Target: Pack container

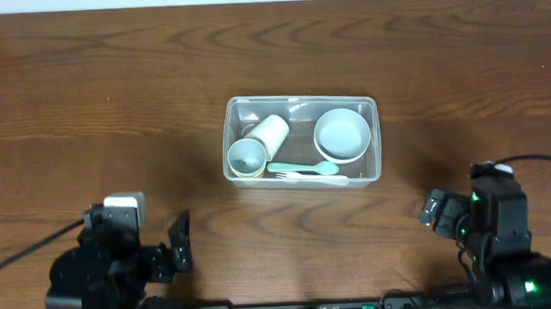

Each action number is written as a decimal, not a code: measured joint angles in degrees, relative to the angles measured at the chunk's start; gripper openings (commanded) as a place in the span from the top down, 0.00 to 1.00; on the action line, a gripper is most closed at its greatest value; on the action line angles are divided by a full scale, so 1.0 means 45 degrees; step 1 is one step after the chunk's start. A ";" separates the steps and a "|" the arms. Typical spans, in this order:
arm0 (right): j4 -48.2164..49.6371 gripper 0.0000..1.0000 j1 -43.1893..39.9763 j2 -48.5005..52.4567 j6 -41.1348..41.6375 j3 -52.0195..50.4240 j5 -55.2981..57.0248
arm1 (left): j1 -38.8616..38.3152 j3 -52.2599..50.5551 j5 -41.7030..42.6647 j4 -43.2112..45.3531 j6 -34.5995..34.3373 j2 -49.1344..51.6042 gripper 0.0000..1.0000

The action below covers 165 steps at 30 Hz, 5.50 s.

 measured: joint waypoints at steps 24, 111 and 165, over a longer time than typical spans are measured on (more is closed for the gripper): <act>0.0461 0.01 0.0000 -0.0510 0.0418 -0.0015 -0.0602 | 0.0000 -0.0379 -0.0010 0.0019 -0.0204 -0.0534 0.02; 1.2070 0.01 -0.0005 -0.7422 -0.6416 -0.9044 -0.2278 | 0.1287 -0.5085 -0.0010 0.2744 -0.0199 -0.3575 0.02; 1.2075 0.01 -0.0005 -0.7417 -0.6416 -0.9044 -0.2278 | 0.1773 -1.2352 -0.0389 1.3075 0.0087 -0.5425 0.02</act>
